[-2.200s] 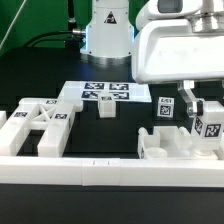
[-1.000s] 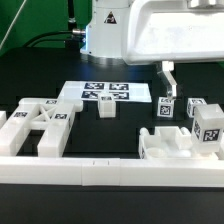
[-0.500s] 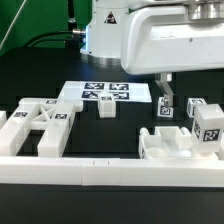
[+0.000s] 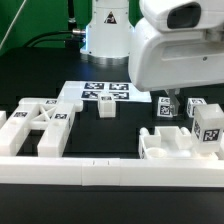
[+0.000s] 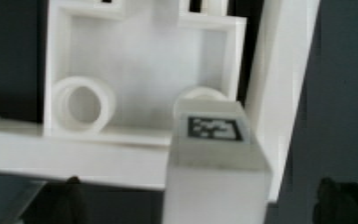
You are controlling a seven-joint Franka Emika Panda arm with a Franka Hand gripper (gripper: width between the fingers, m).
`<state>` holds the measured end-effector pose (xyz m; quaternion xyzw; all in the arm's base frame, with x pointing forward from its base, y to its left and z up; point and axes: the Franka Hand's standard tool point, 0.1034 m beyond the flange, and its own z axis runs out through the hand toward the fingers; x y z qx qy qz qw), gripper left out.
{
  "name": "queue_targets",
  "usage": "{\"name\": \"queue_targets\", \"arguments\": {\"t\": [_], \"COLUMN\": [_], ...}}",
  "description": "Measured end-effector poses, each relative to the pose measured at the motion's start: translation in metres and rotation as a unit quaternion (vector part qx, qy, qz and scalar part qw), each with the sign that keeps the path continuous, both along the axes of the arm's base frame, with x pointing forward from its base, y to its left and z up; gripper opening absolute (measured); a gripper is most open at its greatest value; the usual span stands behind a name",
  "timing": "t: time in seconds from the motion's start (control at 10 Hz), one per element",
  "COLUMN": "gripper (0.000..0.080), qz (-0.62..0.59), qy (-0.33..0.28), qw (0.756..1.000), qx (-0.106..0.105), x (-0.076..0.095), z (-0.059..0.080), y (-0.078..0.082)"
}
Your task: Assemble chair
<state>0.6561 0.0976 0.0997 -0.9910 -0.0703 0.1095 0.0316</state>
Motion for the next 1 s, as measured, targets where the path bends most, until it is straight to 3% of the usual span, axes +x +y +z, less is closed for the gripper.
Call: {"name": "queue_targets", "arguments": {"t": [0.1, 0.2, 0.5, 0.7, 0.8, 1.0], "gripper": [0.0649, 0.0649, 0.0649, 0.0365, 0.0285, 0.0285], "qz": [0.0, -0.002, -0.001, 0.005, 0.011, 0.01], "qy": [0.048, 0.03, 0.03, 0.03, 0.029, 0.029], "qw": [0.999, 1.0, 1.0, 1.0, 1.0, 1.0], "qx": [-0.004, -0.002, -0.003, -0.001, 0.001, 0.001], "x": [-0.005, 0.008, 0.006, 0.006, 0.006, 0.006], "z": [-0.003, -0.005, -0.01, -0.01, -0.01, -0.01], "y": [0.003, 0.004, 0.004, 0.002, 0.002, 0.002]}}
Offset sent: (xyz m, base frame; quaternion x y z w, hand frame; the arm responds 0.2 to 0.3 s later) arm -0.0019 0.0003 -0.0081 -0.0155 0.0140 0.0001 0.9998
